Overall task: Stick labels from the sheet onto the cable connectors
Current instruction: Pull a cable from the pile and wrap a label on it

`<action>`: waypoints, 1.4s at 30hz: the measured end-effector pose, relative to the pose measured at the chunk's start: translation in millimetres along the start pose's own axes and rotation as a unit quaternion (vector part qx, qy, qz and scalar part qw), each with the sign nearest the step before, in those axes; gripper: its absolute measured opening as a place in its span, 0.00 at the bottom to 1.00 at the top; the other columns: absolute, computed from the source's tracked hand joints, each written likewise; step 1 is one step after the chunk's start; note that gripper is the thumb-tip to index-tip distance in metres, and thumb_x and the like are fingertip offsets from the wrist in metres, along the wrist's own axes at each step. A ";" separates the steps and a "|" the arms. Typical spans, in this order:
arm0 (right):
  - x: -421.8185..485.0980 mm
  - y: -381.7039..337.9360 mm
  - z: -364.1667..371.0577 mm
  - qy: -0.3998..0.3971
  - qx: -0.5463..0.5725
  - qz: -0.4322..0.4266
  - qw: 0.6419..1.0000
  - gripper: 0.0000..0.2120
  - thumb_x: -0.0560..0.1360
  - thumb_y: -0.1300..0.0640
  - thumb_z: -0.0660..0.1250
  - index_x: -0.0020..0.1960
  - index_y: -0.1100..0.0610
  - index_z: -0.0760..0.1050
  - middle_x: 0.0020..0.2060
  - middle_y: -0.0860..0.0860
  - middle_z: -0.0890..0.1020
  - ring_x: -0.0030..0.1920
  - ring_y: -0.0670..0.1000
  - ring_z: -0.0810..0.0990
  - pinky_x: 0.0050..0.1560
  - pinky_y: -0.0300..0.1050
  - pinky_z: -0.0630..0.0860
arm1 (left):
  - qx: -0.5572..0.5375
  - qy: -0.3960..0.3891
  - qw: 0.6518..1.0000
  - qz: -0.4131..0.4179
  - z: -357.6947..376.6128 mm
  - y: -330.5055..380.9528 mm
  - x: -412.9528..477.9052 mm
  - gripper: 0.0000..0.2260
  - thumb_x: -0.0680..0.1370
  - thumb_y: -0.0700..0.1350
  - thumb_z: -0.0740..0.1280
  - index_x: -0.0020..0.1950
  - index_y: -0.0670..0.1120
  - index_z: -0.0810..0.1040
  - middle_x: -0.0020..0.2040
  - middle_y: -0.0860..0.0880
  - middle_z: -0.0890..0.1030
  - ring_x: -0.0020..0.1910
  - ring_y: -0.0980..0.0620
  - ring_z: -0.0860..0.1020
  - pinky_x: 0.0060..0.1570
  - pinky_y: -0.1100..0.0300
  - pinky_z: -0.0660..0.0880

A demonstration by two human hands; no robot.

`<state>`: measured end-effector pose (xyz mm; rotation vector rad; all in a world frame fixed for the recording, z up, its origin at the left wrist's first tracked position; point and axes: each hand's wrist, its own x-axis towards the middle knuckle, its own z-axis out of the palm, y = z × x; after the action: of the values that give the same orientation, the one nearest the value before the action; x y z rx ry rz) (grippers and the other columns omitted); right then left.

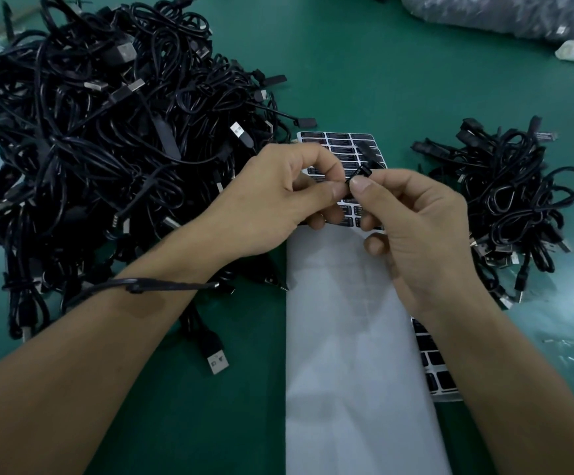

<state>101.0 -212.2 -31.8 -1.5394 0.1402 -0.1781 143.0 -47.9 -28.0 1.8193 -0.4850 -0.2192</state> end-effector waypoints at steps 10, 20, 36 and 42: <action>1.7 -1.0 0.5 0.015 0.028 0.025 0.999 0.10 0.75 0.59 0.73 0.36 0.51 0.83 0.28 0.46 0.76 0.30 0.43 0.72 0.26 0.35 0.68 | -0.005 0.003 1.000 -0.014 0.5 0.8 -0.9 0.08 0.78 0.40 0.72 0.53 0.49 0.76 0.37 0.47 0.86 0.34 0.55 0.82 0.42 0.65 0.79; 0.8 -2.9 0.2 -0.014 0.063 0.033 0.997 0.10 0.75 0.60 0.73 0.37 0.50 0.85 0.35 0.48 0.83 0.37 0.46 0.79 0.32 0.37 0.73 | 0.000 0.056 0.998 -0.015 1.2 -3.1 2.0 0.06 0.81 0.41 0.69 0.56 0.50 0.81 0.39 0.48 0.86 0.36 0.52 0.84 0.46 0.59 0.82; 1.5 -4.1 -0.2 -0.031 0.052 0.028 0.998 0.14 0.77 0.61 0.70 0.35 0.51 0.84 0.35 0.48 0.84 0.36 0.45 0.80 0.34 0.36 0.74 | -0.027 -0.025 0.999 -0.031 0.2 2.2 -0.2 0.10 0.79 0.33 0.66 0.51 0.46 0.84 0.45 0.38 0.86 0.47 0.46 0.85 0.51 0.65 0.80; 1.1 -1.7 0.1 -0.033 0.022 0.016 0.999 0.10 0.78 0.61 0.69 0.40 0.52 0.82 0.36 0.47 0.84 0.37 0.44 0.79 0.34 0.36 0.74 | -0.013 -0.025 0.998 -0.053 0.2 1.5 0.1 0.05 0.80 0.36 0.67 0.51 0.45 0.81 0.43 0.46 0.87 0.44 0.54 0.86 0.50 0.66 0.79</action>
<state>102.1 -212.3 -30.1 -1.4963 0.1078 -0.1045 142.7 -48.5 -26.7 1.8191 -0.4197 -0.3432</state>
